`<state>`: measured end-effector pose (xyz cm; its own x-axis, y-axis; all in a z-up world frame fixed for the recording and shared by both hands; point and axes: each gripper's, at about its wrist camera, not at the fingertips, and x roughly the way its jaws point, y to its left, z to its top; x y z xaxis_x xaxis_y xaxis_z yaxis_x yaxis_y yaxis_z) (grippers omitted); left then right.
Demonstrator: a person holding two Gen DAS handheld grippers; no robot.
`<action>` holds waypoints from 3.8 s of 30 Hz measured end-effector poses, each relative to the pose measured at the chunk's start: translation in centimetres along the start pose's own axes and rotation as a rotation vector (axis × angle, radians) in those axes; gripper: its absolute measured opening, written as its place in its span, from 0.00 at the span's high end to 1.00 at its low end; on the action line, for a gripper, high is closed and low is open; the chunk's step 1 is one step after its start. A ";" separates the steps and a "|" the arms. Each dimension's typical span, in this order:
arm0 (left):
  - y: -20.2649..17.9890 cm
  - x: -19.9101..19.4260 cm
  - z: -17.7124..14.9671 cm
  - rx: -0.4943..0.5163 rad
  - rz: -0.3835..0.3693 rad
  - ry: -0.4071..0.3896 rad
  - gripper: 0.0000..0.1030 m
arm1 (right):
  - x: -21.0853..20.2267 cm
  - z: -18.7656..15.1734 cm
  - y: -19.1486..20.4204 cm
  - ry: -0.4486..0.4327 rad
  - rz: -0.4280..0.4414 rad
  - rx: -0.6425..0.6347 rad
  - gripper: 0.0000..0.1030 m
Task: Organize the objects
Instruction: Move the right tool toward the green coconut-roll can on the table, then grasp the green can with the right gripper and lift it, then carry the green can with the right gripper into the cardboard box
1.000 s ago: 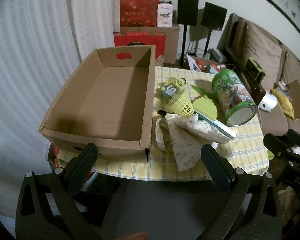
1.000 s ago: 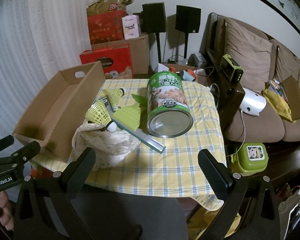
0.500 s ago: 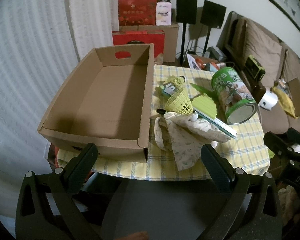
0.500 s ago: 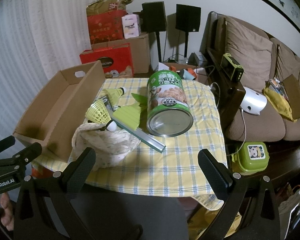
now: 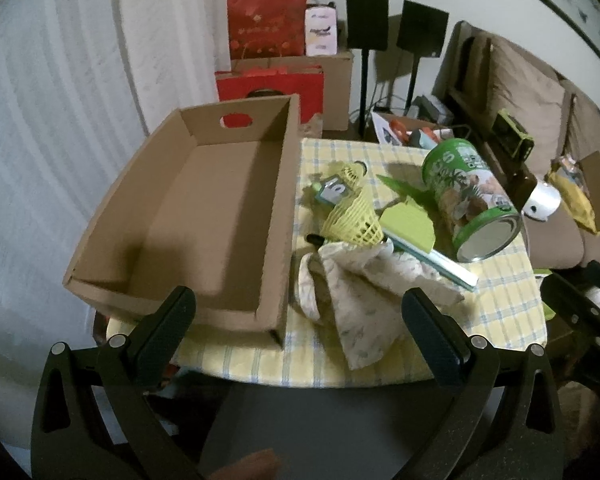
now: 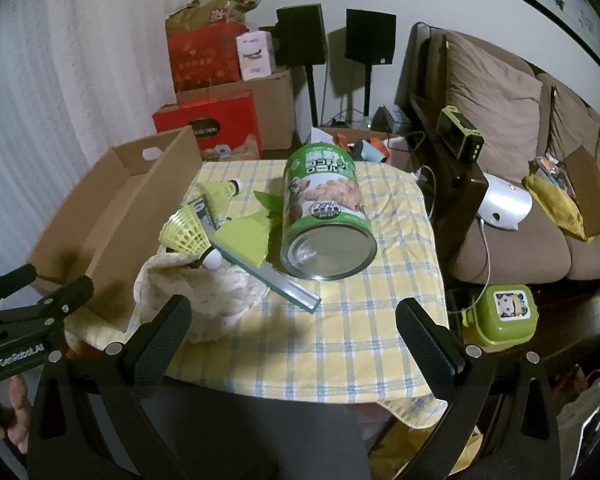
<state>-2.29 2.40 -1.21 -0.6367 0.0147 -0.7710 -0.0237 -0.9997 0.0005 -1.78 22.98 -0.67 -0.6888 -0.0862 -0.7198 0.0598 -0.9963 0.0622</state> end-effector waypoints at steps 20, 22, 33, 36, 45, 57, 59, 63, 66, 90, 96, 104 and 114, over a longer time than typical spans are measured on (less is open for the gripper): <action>-2.6 3.7 4.5 0.002 -0.088 -0.049 0.00 | 3.5 3.1 -4.6 -0.022 -0.038 0.064 0.00; -3.0 4.4 5.0 -0.002 -0.109 -0.043 0.00 | 4.0 3.5 -5.0 -0.020 -0.032 0.073 0.00; -6.0 8.5 8.1 -0.005 -0.191 0.024 0.00 | 7.8 5.8 -7.8 0.026 -0.007 0.125 0.00; -6.7 9.7 8.8 -0.010 -0.195 0.044 0.00 | 8.7 6.2 -7.9 0.033 0.001 0.122 0.00; -8.8 13.5 10.0 -0.019 -0.311 0.142 0.02 | 11.8 6.2 -8.7 0.082 0.109 0.145 0.00; -11.7 17.6 11.0 -0.059 -0.466 0.267 0.00 | 14.8 5.7 -9.1 0.145 0.226 0.174 0.00; -12.1 17.9 11.1 -0.065 -0.487 0.277 0.00 | 15.3 5.7 -9.3 0.155 0.233 0.185 0.00; -12.4 18.7 11.2 -0.092 -0.526 0.301 0.00 | 16.5 5.3 -9.3 0.198 0.267 0.201 0.00; -12.5 19.4 11.1 -0.120 -0.582 0.339 0.00 | 17.2 5.0 -9.0 0.215 0.261 0.198 0.00; -14.7 17.6 10.1 -0.125 -0.745 0.371 0.07 | 14.4 4.8 -7.5 0.155 0.244 0.156 0.02; -12.2 14.8 11.2 -0.145 -0.757 0.322 0.08 | 12.0 6.1 -4.8 0.126 0.258 0.103 0.02; -5.7 11.0 12.2 -0.197 -0.749 0.254 0.09 | 9.7 8.1 0.6 0.108 0.349 0.056 0.02; 4.8 8.5 12.2 -0.295 -0.662 0.197 0.09 | 9.8 9.0 10.9 0.126 0.458 -0.024 0.02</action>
<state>-17.24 -2.05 0.05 -0.4105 0.6388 -0.6507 -0.1287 -0.7470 -0.6522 -14.32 11.32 -0.82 -0.4947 -0.5145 -0.7004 0.3549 -0.8552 0.3777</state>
